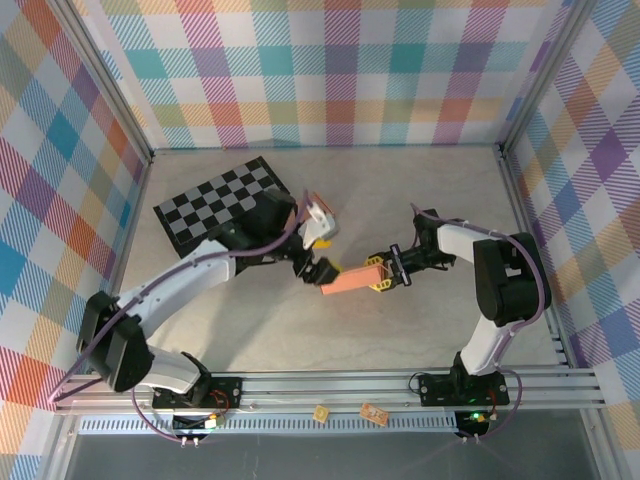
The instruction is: Fold the paper box
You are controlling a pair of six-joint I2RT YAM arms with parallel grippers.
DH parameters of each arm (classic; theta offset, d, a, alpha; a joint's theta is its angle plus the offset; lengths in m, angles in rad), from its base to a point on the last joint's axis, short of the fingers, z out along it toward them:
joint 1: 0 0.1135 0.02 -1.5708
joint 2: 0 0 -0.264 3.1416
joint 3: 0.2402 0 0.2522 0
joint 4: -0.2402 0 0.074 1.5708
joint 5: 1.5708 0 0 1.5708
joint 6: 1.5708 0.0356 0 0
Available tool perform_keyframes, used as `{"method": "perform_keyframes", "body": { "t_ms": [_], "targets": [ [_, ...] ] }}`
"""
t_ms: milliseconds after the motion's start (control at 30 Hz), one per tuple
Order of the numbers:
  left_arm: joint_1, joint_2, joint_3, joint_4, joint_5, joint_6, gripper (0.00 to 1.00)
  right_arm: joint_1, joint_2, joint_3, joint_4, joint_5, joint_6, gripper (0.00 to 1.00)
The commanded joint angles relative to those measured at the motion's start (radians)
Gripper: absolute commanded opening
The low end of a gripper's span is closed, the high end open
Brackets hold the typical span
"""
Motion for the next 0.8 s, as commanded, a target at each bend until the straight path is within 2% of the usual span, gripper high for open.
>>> {"method": "perform_keyframes", "body": {
  "t_ms": [0,167,233,400,600,767],
  "targets": [
    [-0.034,-0.081,-0.066,-0.077,0.003,0.267,0.90,0.001,0.007,-0.024,-0.088,-0.023,0.050,0.43],
    [-0.074,-0.033,-0.062,-0.213,-0.067,0.409,0.90,0.002,0.047,-0.002,-0.109,-0.019,0.036,0.44],
    [-0.099,-0.020,-0.091,-0.153,-0.165,0.418,0.90,0.001,0.069,0.009,-0.110,-0.019,0.032,0.44],
    [-0.100,0.060,-0.119,0.012,-0.286,0.387,0.91,0.002,0.113,0.045,-0.133,-0.014,0.000,0.44],
    [-0.102,0.156,-0.113,0.113,-0.263,0.329,0.92,0.001,0.146,0.062,-0.152,-0.011,-0.039,0.44],
    [-0.106,0.187,-0.090,0.143,-0.277,0.300,0.86,-0.008,0.172,0.062,-0.115,0.017,-0.043,0.48]
  ]
}}
